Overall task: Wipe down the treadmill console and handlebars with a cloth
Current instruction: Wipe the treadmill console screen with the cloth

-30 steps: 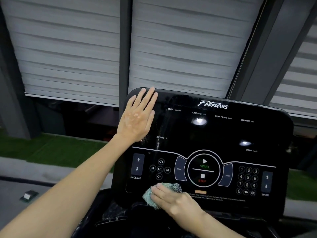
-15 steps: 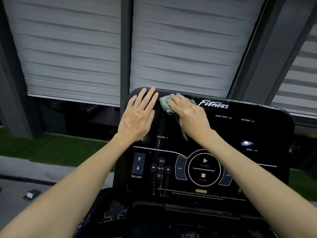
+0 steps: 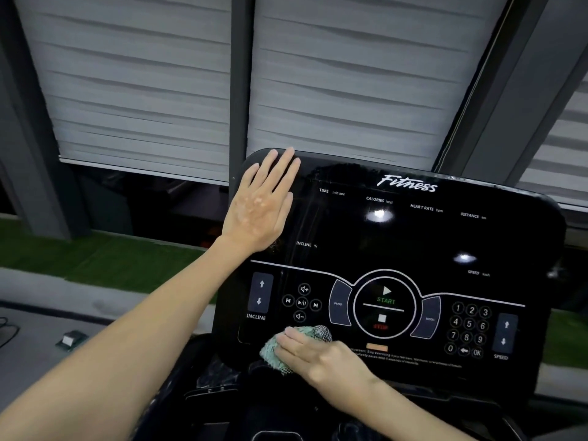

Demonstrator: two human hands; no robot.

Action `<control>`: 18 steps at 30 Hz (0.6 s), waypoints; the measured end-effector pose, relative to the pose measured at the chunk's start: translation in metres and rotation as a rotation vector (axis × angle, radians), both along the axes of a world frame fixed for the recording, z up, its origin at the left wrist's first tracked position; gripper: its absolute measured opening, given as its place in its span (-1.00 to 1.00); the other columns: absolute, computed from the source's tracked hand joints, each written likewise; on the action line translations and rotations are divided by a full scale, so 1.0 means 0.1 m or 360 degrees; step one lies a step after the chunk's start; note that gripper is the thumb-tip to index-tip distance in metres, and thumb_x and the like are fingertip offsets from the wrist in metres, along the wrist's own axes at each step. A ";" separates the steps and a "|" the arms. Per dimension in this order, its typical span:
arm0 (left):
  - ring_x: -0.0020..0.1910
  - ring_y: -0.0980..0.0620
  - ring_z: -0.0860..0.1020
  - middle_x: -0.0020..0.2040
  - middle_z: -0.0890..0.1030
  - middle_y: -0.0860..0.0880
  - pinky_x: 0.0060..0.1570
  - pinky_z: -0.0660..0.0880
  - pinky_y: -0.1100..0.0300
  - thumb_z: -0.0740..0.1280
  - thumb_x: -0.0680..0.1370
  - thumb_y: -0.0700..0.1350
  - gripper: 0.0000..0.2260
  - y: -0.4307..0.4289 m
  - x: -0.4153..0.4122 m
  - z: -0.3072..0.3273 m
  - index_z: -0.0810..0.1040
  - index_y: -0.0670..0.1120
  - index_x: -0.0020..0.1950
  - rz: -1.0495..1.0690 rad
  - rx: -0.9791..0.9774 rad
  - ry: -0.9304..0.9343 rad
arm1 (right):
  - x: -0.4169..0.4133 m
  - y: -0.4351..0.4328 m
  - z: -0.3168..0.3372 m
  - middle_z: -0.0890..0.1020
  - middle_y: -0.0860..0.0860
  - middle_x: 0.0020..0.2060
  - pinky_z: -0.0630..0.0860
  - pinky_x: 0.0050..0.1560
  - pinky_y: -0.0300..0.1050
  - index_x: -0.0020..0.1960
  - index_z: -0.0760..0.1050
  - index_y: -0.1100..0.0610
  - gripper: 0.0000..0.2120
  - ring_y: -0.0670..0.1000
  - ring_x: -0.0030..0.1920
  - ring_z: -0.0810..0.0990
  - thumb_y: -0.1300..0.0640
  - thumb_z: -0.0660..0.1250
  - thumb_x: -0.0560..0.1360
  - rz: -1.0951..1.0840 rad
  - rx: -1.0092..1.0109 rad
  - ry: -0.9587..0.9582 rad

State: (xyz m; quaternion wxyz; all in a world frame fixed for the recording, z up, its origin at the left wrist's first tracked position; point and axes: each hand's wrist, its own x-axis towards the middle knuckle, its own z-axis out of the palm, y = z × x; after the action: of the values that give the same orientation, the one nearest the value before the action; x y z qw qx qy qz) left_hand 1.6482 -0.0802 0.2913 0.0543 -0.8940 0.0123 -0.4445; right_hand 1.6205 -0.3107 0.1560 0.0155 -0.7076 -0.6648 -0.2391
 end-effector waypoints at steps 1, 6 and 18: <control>0.57 -0.10 0.09 0.60 0.11 -0.09 0.50 0.10 -0.04 0.08 0.66 -0.10 -0.52 0.00 0.00 0.00 0.15 -0.15 0.58 0.0004 0.0003 -0.0001 | 0.04 0.02 0.07 0.63 0.01 0.19 0.59 -0.04 -0.24 0.17 0.62 0.10 -0.62 -0.01 0.25 0.56 0.24 0.13 0.49 0.0040 0.0018 -0.0041; 0.57 -0.10 0.11 0.60 0.13 -0.09 0.48 0.12 -0.03 0.09 0.64 -0.11 -0.51 0.00 0.00 0.01 0.16 -0.15 0.57 0.0054 0.0037 -0.0003 | 0.50 0.13 0.91 0.60 0.11 0.22 0.64 -0.11 -0.09 0.21 0.59 0.21 -0.59 0.10 0.25 0.56 0.32 0.10 0.47 -0.0136 0.0451 -0.0280; 0.57 -0.10 0.11 0.59 0.15 -0.08 0.49 0.09 -0.03 0.06 0.64 -0.09 -0.52 -0.04 -0.03 0.04 0.18 -0.16 0.57 0.0070 -0.0012 0.0039 | 0.41 0.16 0.72 0.60 0.12 0.20 0.65 -0.16 -0.10 0.19 0.58 0.21 -0.58 0.08 0.24 0.57 0.30 0.11 0.42 -0.0175 0.0540 -0.0020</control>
State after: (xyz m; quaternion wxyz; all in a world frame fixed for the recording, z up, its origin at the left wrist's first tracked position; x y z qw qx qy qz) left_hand 1.6457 -0.0846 0.2956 0.0606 -0.8996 -0.0083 -0.4323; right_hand 1.6618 -0.2950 0.2277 0.1175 -0.7285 -0.5752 -0.3529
